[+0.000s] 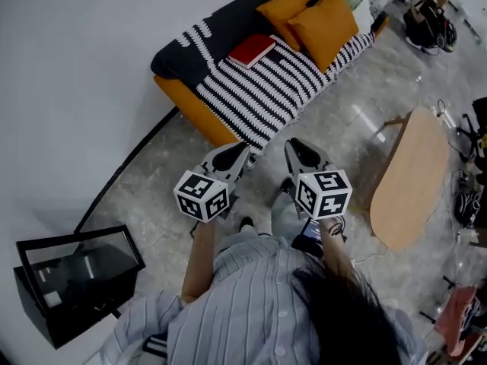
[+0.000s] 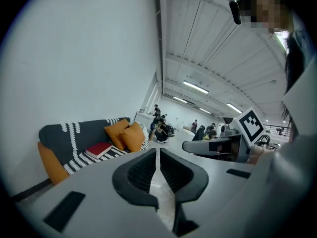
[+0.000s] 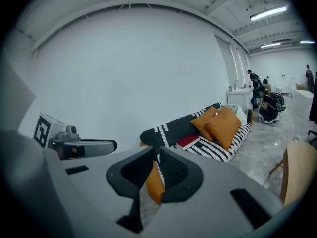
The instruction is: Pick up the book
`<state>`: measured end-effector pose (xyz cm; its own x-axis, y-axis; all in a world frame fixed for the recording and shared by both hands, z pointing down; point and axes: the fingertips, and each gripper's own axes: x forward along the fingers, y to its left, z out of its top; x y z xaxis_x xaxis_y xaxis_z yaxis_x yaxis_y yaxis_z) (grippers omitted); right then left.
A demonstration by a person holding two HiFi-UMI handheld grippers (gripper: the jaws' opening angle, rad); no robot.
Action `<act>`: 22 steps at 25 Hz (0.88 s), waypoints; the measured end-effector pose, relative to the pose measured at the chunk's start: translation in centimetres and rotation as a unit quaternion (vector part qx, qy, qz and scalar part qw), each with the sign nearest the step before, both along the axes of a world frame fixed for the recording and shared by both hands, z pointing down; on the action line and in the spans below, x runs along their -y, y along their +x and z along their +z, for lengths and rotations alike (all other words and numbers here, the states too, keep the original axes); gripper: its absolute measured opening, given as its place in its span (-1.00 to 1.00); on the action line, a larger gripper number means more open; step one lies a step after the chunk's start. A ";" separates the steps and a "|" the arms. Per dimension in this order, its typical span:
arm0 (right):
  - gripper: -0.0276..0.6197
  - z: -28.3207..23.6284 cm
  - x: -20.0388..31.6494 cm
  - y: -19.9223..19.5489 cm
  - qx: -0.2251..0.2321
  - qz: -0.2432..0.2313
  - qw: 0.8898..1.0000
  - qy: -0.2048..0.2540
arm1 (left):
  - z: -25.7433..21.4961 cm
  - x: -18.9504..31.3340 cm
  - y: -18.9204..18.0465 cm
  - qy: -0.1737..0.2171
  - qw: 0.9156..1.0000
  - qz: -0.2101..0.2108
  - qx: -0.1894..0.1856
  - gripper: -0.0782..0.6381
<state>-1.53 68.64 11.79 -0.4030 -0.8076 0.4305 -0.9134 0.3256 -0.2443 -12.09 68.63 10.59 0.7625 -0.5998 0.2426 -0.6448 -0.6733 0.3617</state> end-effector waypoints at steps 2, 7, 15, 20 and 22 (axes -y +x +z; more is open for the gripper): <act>-0.76 -0.1 2.1 2.1 -0.008 -0.004 1.000 0.000 | -0.2 1.8 1.9 0.008 1.000 -0.004 0.018 -0.74; -0.76 -0.8 7.1 7.6 -0.015 -0.006 1.000 0.008 | 0.0 5.3 7.3 0.036 0.995 0.007 0.093 -0.74; -0.76 -0.9 11.6 12.2 0.011 -0.019 1.000 0.006 | -0.9 8.9 12.4 0.029 0.997 -0.011 0.066 -0.74; -0.76 -0.3 12.6 13.0 0.023 -0.032 0.999 0.000 | -0.5 9.8 13.5 0.015 0.998 -0.020 0.066 -0.74; -0.76 -0.2 13.0 13.4 0.031 -0.033 0.999 -0.003 | -0.5 9.9 14.0 0.012 0.998 -0.021 0.065 -0.74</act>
